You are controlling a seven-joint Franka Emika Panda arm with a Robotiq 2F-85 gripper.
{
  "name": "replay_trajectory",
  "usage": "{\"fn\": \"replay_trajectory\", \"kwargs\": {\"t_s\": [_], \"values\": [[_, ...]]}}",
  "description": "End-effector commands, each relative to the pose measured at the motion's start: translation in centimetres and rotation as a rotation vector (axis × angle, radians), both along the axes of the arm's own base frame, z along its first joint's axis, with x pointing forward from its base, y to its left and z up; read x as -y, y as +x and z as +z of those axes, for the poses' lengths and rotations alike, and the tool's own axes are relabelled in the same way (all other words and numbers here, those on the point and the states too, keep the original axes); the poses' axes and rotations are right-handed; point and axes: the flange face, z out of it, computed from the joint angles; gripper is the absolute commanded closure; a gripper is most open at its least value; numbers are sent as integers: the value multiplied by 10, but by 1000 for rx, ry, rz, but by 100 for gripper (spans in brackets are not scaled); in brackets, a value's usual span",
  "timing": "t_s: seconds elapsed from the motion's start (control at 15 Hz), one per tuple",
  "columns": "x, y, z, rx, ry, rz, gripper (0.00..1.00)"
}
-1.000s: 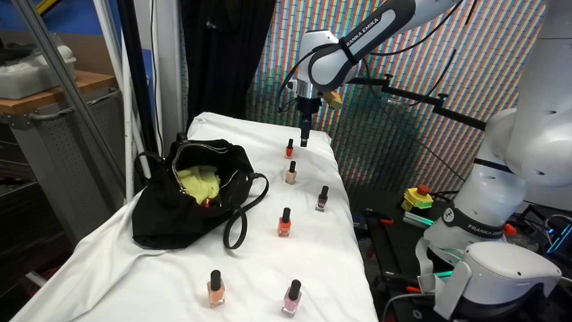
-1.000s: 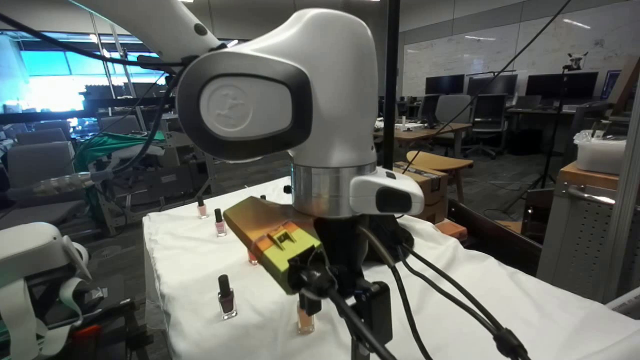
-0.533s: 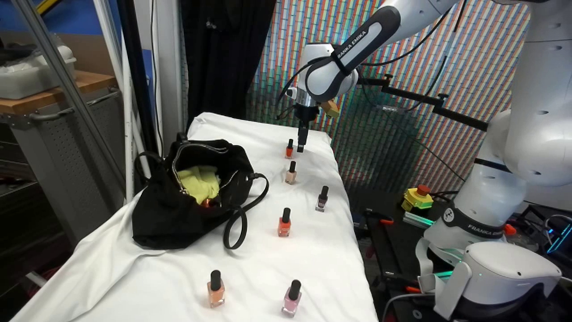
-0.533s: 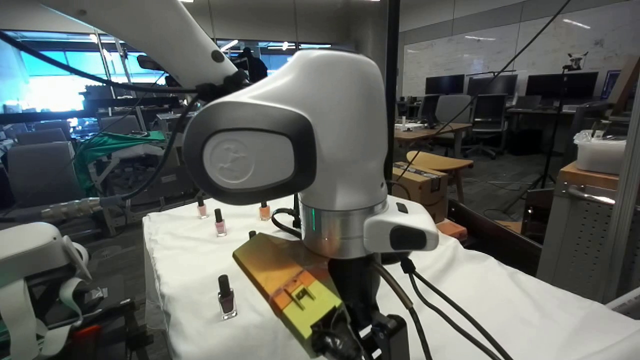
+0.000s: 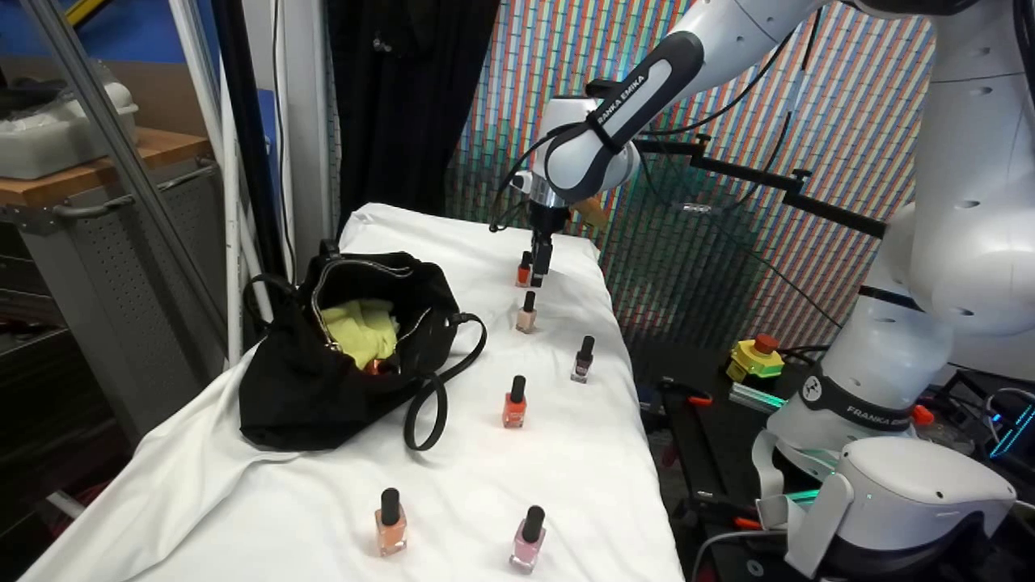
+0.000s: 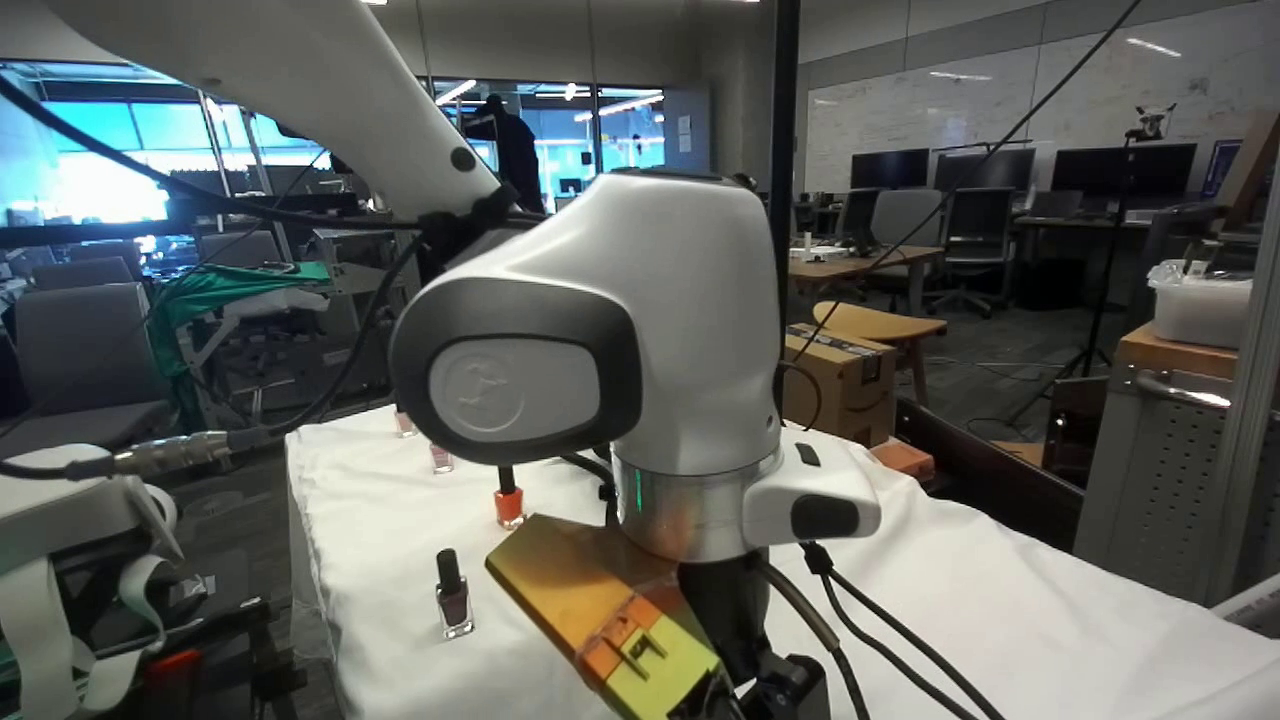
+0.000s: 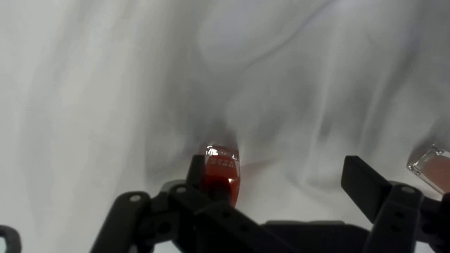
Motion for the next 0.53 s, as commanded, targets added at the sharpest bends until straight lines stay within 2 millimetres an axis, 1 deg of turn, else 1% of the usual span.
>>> {"fn": "replay_trajectory", "kwargs": {"t_s": [0.0,0.27,0.47], "values": [[6,10,-11,26,-6,32,0],[11,14,-17,21,-8,38,0],[12,17,-17,18,-15,37,0]]}}
